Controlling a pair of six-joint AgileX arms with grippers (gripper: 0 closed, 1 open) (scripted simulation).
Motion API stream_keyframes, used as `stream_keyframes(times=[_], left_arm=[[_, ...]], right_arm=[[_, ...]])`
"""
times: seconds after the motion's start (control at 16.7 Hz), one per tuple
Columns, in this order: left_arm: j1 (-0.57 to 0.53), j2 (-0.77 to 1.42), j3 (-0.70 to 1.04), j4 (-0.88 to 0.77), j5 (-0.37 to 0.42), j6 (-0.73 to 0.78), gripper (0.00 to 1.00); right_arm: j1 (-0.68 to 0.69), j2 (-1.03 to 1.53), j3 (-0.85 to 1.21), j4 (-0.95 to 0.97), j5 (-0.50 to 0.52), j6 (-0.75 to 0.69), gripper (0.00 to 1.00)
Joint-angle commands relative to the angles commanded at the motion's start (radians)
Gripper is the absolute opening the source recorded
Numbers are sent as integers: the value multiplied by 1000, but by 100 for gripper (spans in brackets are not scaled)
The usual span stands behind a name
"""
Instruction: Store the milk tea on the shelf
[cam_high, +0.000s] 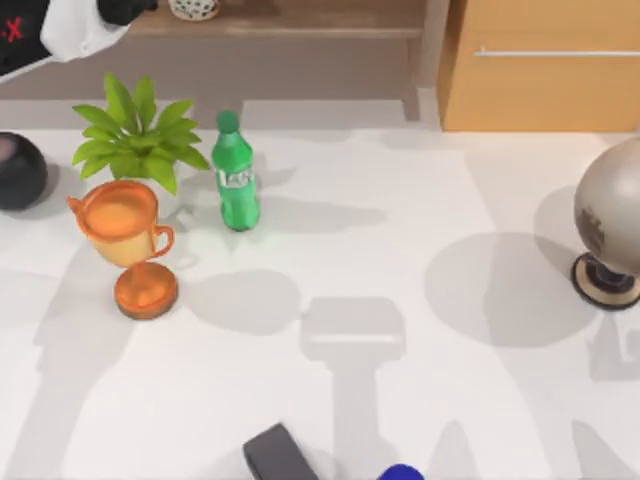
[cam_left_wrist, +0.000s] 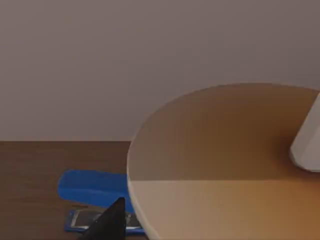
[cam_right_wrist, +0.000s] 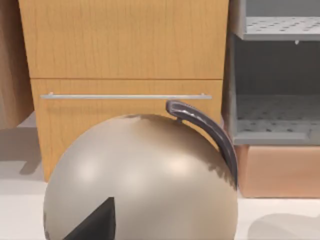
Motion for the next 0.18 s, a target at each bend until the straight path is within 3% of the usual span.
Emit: stream_keyframes(times=[0.18], left_arm=[[0,0,0,0,0,0,100]], right_arm=[[0,0,0,0,0,0,100]])
